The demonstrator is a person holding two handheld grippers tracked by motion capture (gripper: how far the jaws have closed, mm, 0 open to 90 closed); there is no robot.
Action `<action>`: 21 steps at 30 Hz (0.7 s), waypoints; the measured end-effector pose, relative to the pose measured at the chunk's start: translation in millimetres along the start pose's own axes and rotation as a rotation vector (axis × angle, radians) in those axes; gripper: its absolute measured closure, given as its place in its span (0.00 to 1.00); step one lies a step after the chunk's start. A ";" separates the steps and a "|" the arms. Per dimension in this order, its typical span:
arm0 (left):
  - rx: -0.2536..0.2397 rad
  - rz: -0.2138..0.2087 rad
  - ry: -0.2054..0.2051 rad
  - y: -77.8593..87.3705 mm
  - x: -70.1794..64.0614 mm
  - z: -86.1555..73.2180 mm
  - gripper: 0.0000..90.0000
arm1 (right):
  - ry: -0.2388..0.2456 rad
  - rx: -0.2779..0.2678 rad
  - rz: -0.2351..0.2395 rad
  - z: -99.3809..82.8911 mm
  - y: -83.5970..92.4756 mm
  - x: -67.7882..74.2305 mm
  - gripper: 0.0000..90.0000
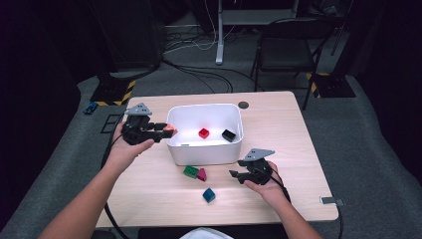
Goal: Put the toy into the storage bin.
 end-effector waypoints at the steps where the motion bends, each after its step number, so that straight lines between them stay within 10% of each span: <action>1: 0.001 0.002 -0.003 -1.3 0.8 2.1 0.65 | -0.001 0.001 0.000 -0.2 -0.1 0.0 0.51; 21: 0.045 -0.025 -0.065 -67.1 -0.9 42.4 0.65 | -0.005 0.002 0.001 -1.7 -0.1 -1.5 0.51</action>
Point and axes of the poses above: each handheld gripper's, and its own axes: y roughly backward along the jaws, z roughly out of its top, x roughly to its left, the point moved 8 cm from there along -y, roughly forward along the jaws, and after that the axes turned 3 degrees about y, right-handed, at the moved point
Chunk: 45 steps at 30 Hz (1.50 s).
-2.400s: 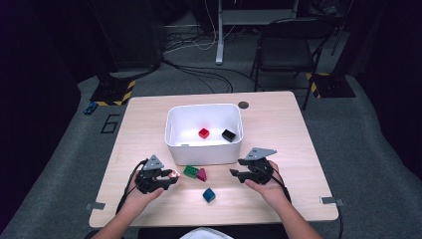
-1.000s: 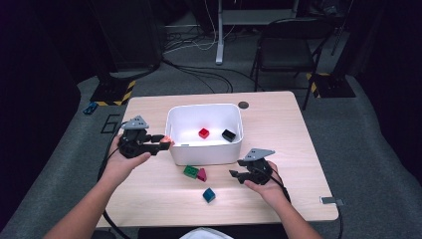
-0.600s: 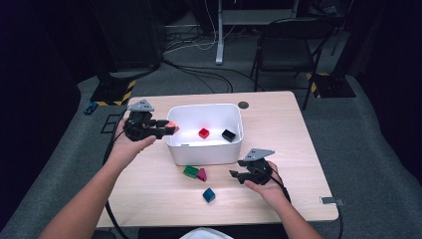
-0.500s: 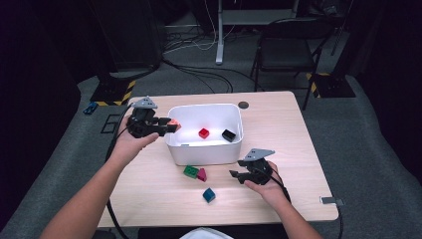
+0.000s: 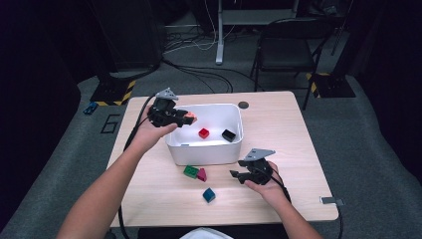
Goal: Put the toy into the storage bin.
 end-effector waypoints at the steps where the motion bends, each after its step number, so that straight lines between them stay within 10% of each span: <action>1: 0.003 -0.004 -0.002 -4.0 -0.2 1.0 0.65 | -0.002 -0.003 -0.001 0.2 0.2 -0.2 0.51; 19: 0.032 -0.048 -0.021 -66.0 -2.0 12.4 0.65 | -0.011 -0.006 0.006 -1.5 0.2 -2.0 0.51; 45: 0.142 -0.051 -0.031 -111.3 7.6 -3.5 0.65 | -0.018 -0.015 0.006 -1.8 2.8 -4.8 0.51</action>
Point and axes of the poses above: each handheld gripper's, and its own axes: y roughly backward along the jaws, z roughly out of its top, x roughly to its left, the point moved 8 cm from there along -y, roughly forward along the jaws, and after that the axes turned 3 degrees about y, right-handed, at the moved point
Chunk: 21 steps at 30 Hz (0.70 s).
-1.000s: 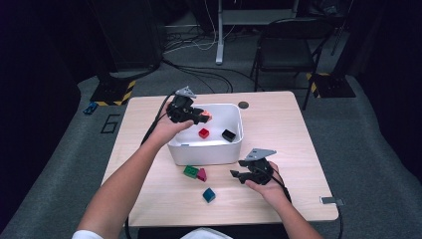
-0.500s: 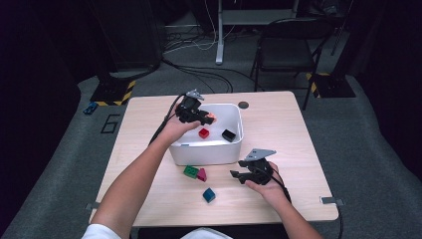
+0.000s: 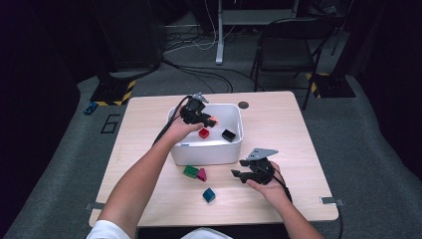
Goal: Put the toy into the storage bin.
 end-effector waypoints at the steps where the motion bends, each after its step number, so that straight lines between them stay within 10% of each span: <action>1: 0.003 -0.002 0.001 -0.6 -0.4 -0.3 0.65 | -0.008 0.001 -0.003 -0.1 0.4 0.0 0.51; 10: -0.016 0.011 0.001 6.3 -3.2 2.1 0.57 | -0.012 -0.003 -0.003 0.0 1.0 -0.4 0.51; 21: -0.089 0.011 -0.037 58.7 -14.9 4.9 0.57 | -0.017 0.003 -0.006 -1.0 0.2 -2.2 0.51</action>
Point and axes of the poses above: each handheld gripper's, and its own axes: y roughly backward along the jaws, z roughly out of its top, x roughly to its left, the point moved 8 cm from there along -y, roughly forward along the jaws, and after that the axes turned 3 degrees about y, right-handed, at the moved point
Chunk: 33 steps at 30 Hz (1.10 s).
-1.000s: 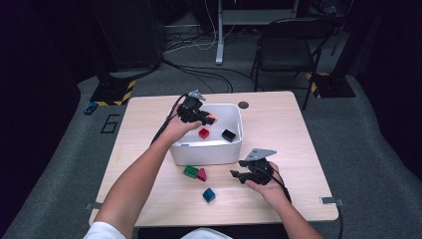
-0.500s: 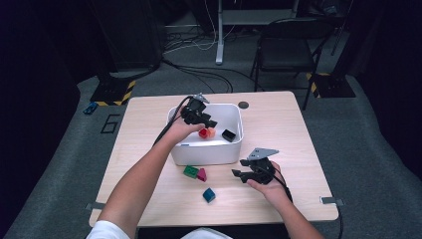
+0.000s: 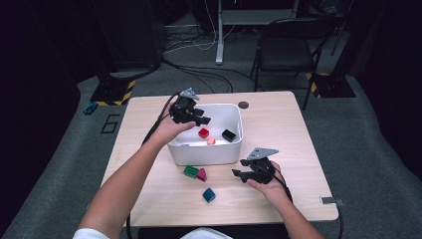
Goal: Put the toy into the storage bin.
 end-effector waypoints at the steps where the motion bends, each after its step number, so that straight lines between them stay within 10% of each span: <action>1: -0.004 0.002 -0.006 4.5 -1.7 -0.8 0.57 | 0.000 -0.001 -0.001 0.0 0.0 -0.2 0.51; 18: -0.086 -0.027 -0.043 71.6 -31.6 -16.9 0.57 | 0.000 0.001 -0.006 0.3 -1.8 -0.8 0.51; 33: -0.091 -0.079 -0.083 85.2 -71.4 -57.7 0.57 | -0.012 -0.002 -0.015 0.8 0.0 -2.6 0.51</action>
Point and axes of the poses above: each handheld gripper's, and its own axes: y roughly backward along the jaws, z roughly out of its top, x roughly to its left, the point moved 8 cm from there along -y, roughly forward along the jaws, and after that the axes turned 3 degrees about y, right-handed, at the moved point
